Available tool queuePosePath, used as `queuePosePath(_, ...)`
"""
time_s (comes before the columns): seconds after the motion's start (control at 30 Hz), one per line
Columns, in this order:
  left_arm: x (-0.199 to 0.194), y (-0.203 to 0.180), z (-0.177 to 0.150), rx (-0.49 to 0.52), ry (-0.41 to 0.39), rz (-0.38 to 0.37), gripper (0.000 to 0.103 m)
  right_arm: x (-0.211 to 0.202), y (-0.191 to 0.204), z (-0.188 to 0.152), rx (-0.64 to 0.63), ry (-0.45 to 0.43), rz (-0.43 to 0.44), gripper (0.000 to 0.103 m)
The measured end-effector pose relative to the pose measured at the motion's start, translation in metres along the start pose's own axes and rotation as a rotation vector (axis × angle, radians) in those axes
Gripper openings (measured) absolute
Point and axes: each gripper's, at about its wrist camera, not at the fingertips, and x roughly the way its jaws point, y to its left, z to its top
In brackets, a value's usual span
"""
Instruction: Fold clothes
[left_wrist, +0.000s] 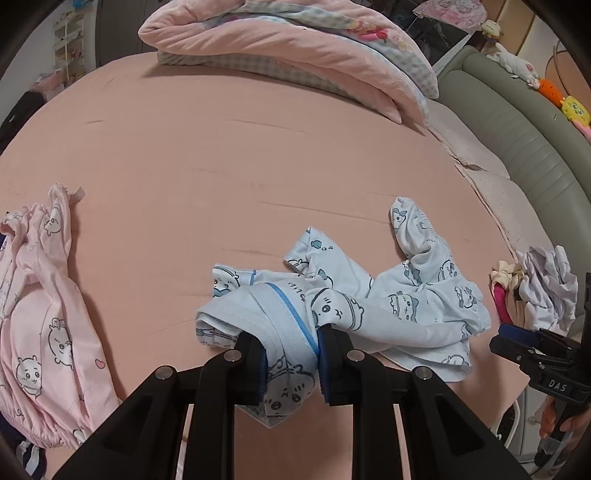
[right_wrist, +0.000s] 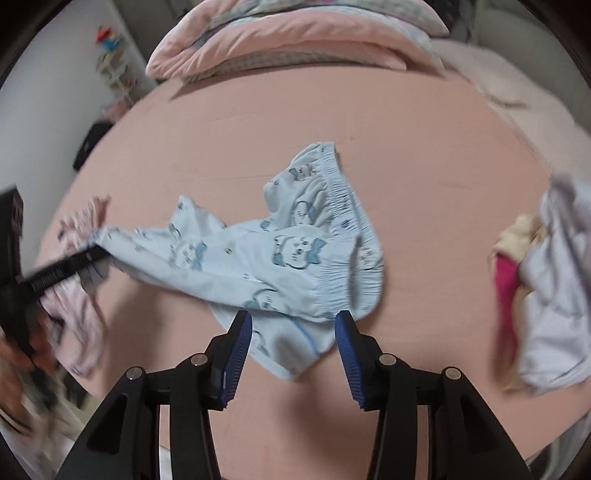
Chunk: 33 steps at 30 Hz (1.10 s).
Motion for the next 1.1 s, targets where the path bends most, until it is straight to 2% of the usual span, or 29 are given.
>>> queuePosePath(0.07,-0.001,0.0,0.001,0.004,0.003,0.003,0.018,-0.002,0.0,-0.003,-0.054,-0.001,-0.035,0.046)
queuePosePath(0.4,0.001,-0.004,0.008,0.039,0.022,0.014,0.018,0.017,-0.013,-0.01,-0.119,0.034,-0.093,0.046)
queuePosePath(0.53,0.004,-0.004,0.011,0.043,0.034,0.013,0.018,0.031,-0.013,-0.007,-0.151,0.042,-0.077,0.046)
queuePosePath(0.7,0.008,-0.003,0.011,0.048,0.054,0.014,0.018,0.045,-0.006,-0.01,-0.259,0.041,-0.14,0.046)
queuePosePath(0.77,0.009,-0.002,0.011,0.053,0.06,0.016,0.018,0.046,-0.006,-0.011,-0.273,0.043,-0.128,0.04)
queuePosePath(0.8,0.01,-0.002,0.012,0.055,0.062,0.018,0.018,0.047,-0.007,-0.011,-0.271,0.047,-0.115,0.028)
queuePosePath(0.83,0.01,-0.002,0.012,0.055,0.063,0.02,0.018,0.045,-0.007,-0.01,-0.262,0.032,-0.112,0.022)
queuePosePath(0.93,0.011,-0.002,0.015,0.061,0.064,0.021,0.018,0.034,-0.01,-0.005,-0.247,-0.008,-0.097,0.013)
queuePosePath(1.1,0.01,-0.002,0.022,0.064,0.054,0.015,0.018,0.019,-0.015,0.009,-0.217,-0.051,-0.053,0.008)
